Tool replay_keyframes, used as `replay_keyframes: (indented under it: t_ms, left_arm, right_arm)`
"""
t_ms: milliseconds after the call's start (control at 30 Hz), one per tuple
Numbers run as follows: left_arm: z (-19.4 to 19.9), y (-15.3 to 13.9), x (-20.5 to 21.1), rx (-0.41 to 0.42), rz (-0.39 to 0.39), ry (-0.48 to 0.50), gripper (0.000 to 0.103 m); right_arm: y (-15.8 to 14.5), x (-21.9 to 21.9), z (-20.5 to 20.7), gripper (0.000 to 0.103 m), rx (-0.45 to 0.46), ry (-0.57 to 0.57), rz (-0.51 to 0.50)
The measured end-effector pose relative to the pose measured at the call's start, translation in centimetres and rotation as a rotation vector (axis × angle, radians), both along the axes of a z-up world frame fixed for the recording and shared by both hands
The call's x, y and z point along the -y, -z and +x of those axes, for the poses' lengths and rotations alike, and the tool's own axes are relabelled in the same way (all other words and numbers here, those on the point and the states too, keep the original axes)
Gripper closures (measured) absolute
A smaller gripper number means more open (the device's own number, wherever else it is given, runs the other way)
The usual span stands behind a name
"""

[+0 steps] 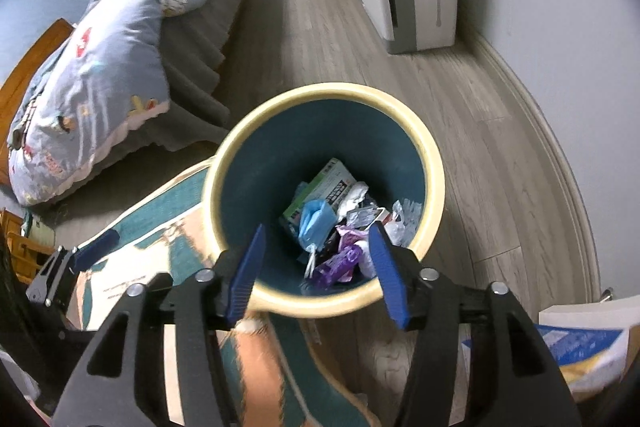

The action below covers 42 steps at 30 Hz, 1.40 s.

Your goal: Collect trash

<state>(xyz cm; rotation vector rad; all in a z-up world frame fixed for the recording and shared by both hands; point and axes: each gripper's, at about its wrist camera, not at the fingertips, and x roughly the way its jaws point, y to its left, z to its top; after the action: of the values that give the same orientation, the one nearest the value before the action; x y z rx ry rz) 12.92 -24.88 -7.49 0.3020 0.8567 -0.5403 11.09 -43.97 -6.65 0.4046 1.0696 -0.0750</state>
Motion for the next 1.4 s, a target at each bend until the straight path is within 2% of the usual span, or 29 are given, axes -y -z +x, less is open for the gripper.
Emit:
replay_keyframes:
  t_ms: [33, 100, 167, 267, 300, 433, 600, 700, 867, 1067, 1200, 1300, 1400]
  left_arm:
    - [-0.6, -0.7, -0.3, 0.008, -0.007, -0.004, 0.010]
    - [-1.9, -1.9, -1.0, 0.019, -0.018, -0.012, 0.008]
    - [-2.9, -2.8, -1.4, 0.021, -0.023, -0.020, 0.006]
    - [-4.9, -4.7, -2.4, 0.045, -0.034, -0.036, 0.005]
    - [-5.4, -5.2, -2.7, 0.055, -0.037, -0.038, 0.005]
    - [-7.4, -6.8, -4.0, 0.084, -0.042, -0.051, 0.005]
    - [-9.5, -7.2, -5.1, 0.059, -0.053, -0.092, 0.005]
    - [-10.4, -7.4, -5.3, 0.055, -0.077, -0.080, 0.005]
    - [-10.1, -7.4, -5.7, 0.097, -0.087, -0.103, 0.005]
    - [-8.0, -7.1, -6.7, 0.062, -0.143, -0.158, 0.005]
    - [-8.1, -7.8, -6.7, 0.085, -0.155, -0.139, 0.005]
    - [-8.5, -7.9, -6.1, 0.117, -0.129, -0.122, 0.005]
    - [-8.6, -7.8, -5.7, 0.113, -0.120, -0.108, 0.005]
  right_arm:
    - [-0.4, -0.3, -0.5, 0.048, 0.000, -0.004, -0.002]
    - [-1.5, -0.9, -2.0, 0.041, 0.017, -0.008, -0.025]
    - [-2.6, -1.4, -3.2, 0.022, 0.041, -0.006, -0.069]
    - [-4.2, -1.7, -5.1, 0.007, 0.089, -0.001, -0.135]
    - [-4.6, -1.7, -5.5, 0.006, 0.099, 0.002, -0.147]
    - [-5.7, -1.5, -7.4, 0.006, 0.121, 0.032, -0.137]
    - [-7.2, -2.4, -9.9, 0.006, 0.162, 0.034, -0.195]
    - [-7.8, -2.7, -11.1, 0.006, 0.182, 0.031, -0.217]
    - [-8.7, -3.0, -12.5, 0.006, 0.197, 0.080, -0.249]
    - [-8.8, -4.1, -12.4, 0.006, 0.198, 0.059, -0.305]
    - [-8.9, -4.5, -12.5, 0.006, 0.222, 0.035, -0.299]
    - [-9.0, -4.5, -12.5, 0.006, 0.229, 0.032, -0.302]
    - [-8.9, -4.2, -12.5, 0.006, 0.220, 0.046, -0.289]
